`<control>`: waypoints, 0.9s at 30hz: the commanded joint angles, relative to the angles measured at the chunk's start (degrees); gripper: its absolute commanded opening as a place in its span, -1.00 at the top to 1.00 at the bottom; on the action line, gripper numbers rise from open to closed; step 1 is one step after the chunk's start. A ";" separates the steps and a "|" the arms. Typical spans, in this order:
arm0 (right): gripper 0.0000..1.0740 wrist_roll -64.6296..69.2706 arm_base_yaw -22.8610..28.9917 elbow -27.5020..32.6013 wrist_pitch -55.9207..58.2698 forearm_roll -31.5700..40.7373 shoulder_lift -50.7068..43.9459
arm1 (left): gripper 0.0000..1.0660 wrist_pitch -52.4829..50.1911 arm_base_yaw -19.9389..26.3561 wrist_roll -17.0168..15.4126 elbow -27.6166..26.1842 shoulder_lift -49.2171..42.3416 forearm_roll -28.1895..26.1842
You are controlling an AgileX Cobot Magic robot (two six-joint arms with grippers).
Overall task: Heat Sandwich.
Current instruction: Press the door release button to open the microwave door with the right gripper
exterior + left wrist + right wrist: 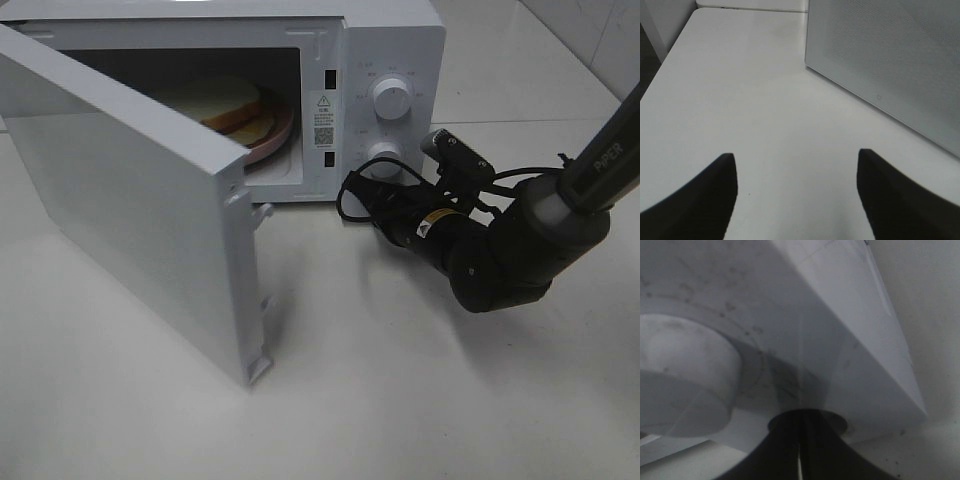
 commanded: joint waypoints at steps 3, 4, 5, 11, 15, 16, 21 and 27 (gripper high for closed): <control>1.00 -0.63 -2.69 -4.70 -10.54 5.27 -0.97 | -0.23 -0.92 0.11 0.06 0.06 -0.97 -0.17; 1.00 -0.63 -2.69 -4.70 -10.54 5.27 -0.97 | -0.23 -0.92 0.11 0.06 0.06 -0.97 -0.17; 1.00 -0.69 -2.69 -4.70 -10.54 5.27 -0.97 | -0.23 -0.92 0.11 0.06 0.06 -0.97 -0.17; 1.00 -0.86 -2.58 -4.70 -10.54 5.27 -0.97 | -0.23 -0.92 0.11 0.06 0.06 -0.97 -0.17; 1.00 -0.86 -2.58 -4.64 -10.49 5.16 -0.97 | -0.23 -0.92 0.11 0.06 0.06 -0.97 -0.17; 1.00 -0.86 -2.58 -4.64 -10.49 5.16 -0.97 | -0.23 -0.92 0.11 0.06 0.06 -0.97 -0.17; 1.00 -2.01 -2.58 -4.64 -10.37 3.44 -0.97 | -0.23 -0.92 0.11 0.06 0.06 -0.97 -0.17; 1.00 -3.38 -2.52 -4.01 -10.49 2.86 -0.97 | -0.23 -0.92 0.11 0.06 0.06 -0.97 -0.17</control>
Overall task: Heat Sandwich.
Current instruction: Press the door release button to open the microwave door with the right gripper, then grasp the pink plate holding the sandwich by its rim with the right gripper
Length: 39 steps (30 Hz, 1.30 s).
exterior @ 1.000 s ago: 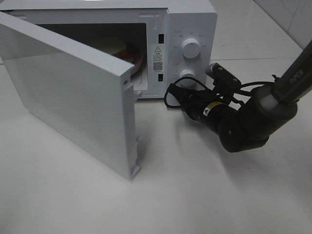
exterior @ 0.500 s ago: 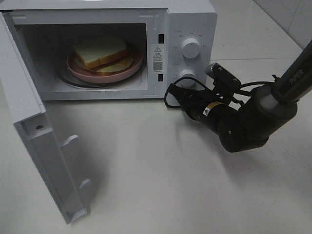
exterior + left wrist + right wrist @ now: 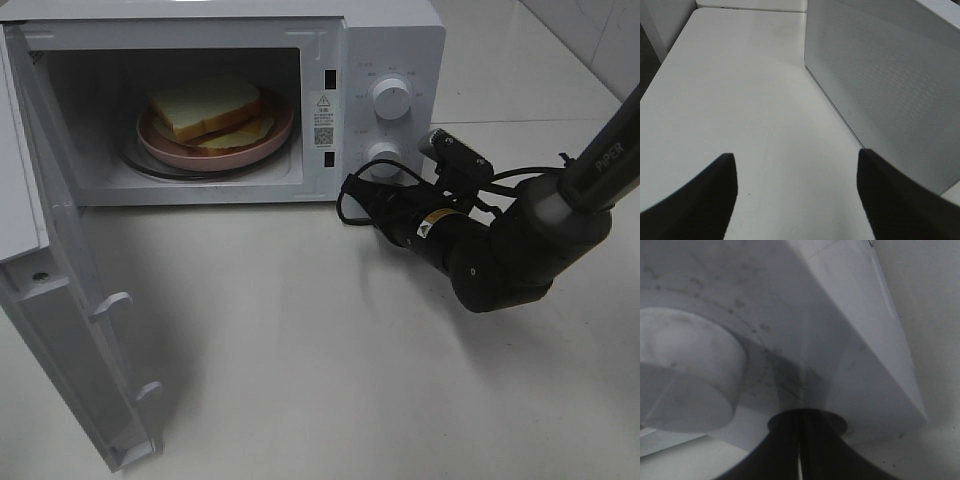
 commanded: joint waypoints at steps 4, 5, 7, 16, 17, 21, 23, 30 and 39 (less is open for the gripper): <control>1.00 -1.26 -2.35 -2.75 -10.66 3.67 -0.97 | -0.23 -0.92 0.11 0.06 0.06 -0.97 -0.17; 1.00 -1.26 -2.35 -2.41 -10.66 3.67 -0.97 | -0.23 -0.92 0.11 0.06 0.06 -0.97 -0.17; 1.00 -1.26 -2.35 -2.01 -10.77 3.67 -1.09 | -0.23 -0.92 0.11 0.06 0.06 -0.97 -0.17; 1.00 -1.26 -1.60 1.43 -10.83 3.84 -2.92 | -0.23 -0.92 0.11 0.06 0.06 -0.97 -0.17; 1.00 -1.26 -1.32 2.23 -10.71 3.55 -3.78 | -0.23 -0.92 0.11 0.06 0.06 -0.97 -0.17; 1.00 -1.83 -0.17 4.64 -10.37 3.78 -5.16 | -0.23 -0.92 0.11 0.06 0.06 -0.97 -0.17; 1.00 -1.83 -0.06 5.33 -10.49 3.95 -5.27 | -0.23 -0.92 0.11 0.06 0.06 -0.97 -0.17; 1.00 -1.83 0.40 10.66 -9.34 3.78 -7.62 | -0.23 -0.92 0.11 0.06 0.06 -1.03 -0.23; 1.00 -5.10 0.40 17.25 -5.04 3.78 -14.32 | -0.23 -0.92 0.11 0.06 0.06 -1.03 -0.23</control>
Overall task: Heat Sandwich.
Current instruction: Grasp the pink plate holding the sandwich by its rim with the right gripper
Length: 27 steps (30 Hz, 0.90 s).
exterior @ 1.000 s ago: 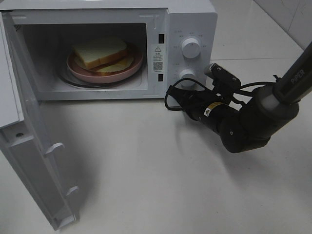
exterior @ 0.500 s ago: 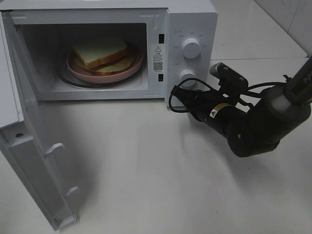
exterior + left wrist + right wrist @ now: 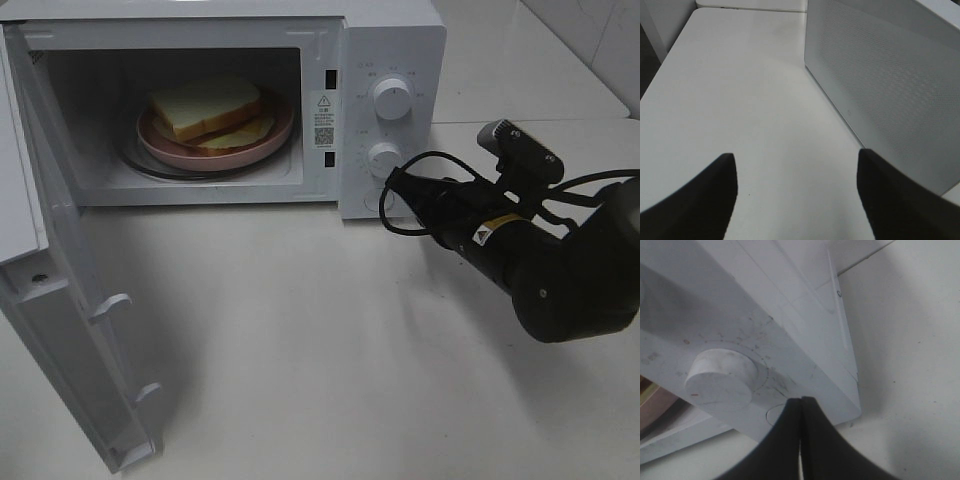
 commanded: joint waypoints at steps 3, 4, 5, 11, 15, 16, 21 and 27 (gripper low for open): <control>1.00 -3.04 0.06 3.15 2.06 -0.23 -4.30 | -0.23 -0.92 0.11 0.06 0.06 -1.03 -0.23; 1.00 -3.95 0.06 4.53 2.81 -0.23 -6.07 | -0.23 -0.92 0.11 0.06 0.06 -1.03 -0.23; 1.00 -3.95 0.06 4.53 2.81 -0.23 -6.07 | -0.23 -0.92 0.11 0.06 0.06 -1.03 -0.23; 1.00 -9.68 0.06 6.13 12.66 -0.29 -12.49 | -0.23 -0.92 0.11 0.06 0.06 -1.03 -0.23; 1.00 -14.55 0.06 6.13 21.72 -0.29 -17.30 | -0.23 -0.92 0.11 0.06 0.06 -1.03 -0.23; 1.00 -15.64 0.06 6.13 23.66 -0.29 -18.39 | -0.23 -0.92 0.11 0.06 0.06 -1.03 -0.23; 1.00 -22.86 0.06 6.07 33.80 -0.29 -24.75 | -0.23 -0.92 0.11 0.06 0.06 -1.03 -0.23; 0.98 -31.74 0.00 6.07 48.41 -0.29 -32.77 | -0.23 -0.92 0.11 0.06 0.06 -1.03 -0.23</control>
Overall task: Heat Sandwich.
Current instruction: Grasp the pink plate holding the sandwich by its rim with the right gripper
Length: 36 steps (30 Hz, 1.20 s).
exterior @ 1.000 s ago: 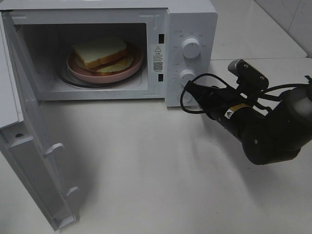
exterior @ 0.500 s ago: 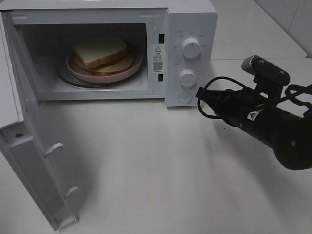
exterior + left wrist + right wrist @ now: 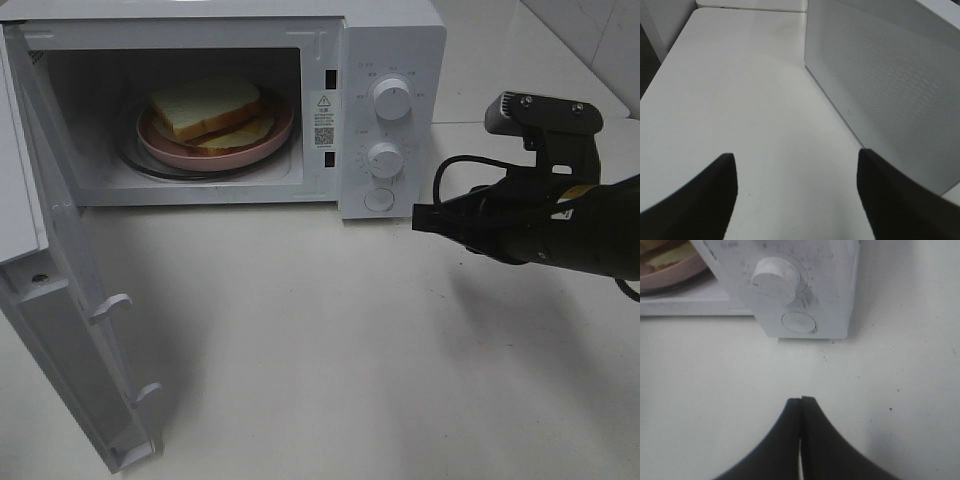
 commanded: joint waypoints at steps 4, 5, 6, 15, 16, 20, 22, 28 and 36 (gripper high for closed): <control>0.95 -5.67 0.00 -0.23 11.23 -0.57 -5.16 | -0.23 -0.92 0.11 0.06 0.06 -1.03 -0.23; 0.94 -5.84 0.00 -0.57 15.18 -0.57 -6.59 | -0.23 -0.92 0.11 0.06 0.06 -1.03 -0.23; 0.93 -5.84 -0.17 -1.03 17.07 -0.57 -7.10 | -0.23 -0.92 0.11 0.06 0.06 -1.03 -0.23; 0.62 -5.84 -0.17 -8.77 39.59 -5.33 -8.42 | -0.23 -0.92 0.11 0.06 0.06 -1.03 -0.23; 0.55 -5.50 -0.17 -9.97 42.34 -6.36 -8.42 | -0.23 -0.92 0.11 0.06 0.06 -1.03 -0.23; 0.26 -2.01 -0.17 -14.78 51.80 -11.92 -8.42 | -0.23 -0.92 0.11 0.06 0.06 -1.03 -0.23; 0.21 -1.03 -0.17 -15.81 53.57 -13.29 -8.42 | -0.23 -0.92 0.11 0.06 0.06 -1.03 -0.23; -0.14 5.16 -0.17 -24.06 66.86 -24.75 -8.42 | -0.23 -0.92 0.11 0.06 0.06 -1.03 -0.23; -0.26 2.35 -8.77 -29.05 74.14 -25.78 -8.42 | -0.23 -0.92 0.11 0.06 0.06 -1.03 -0.23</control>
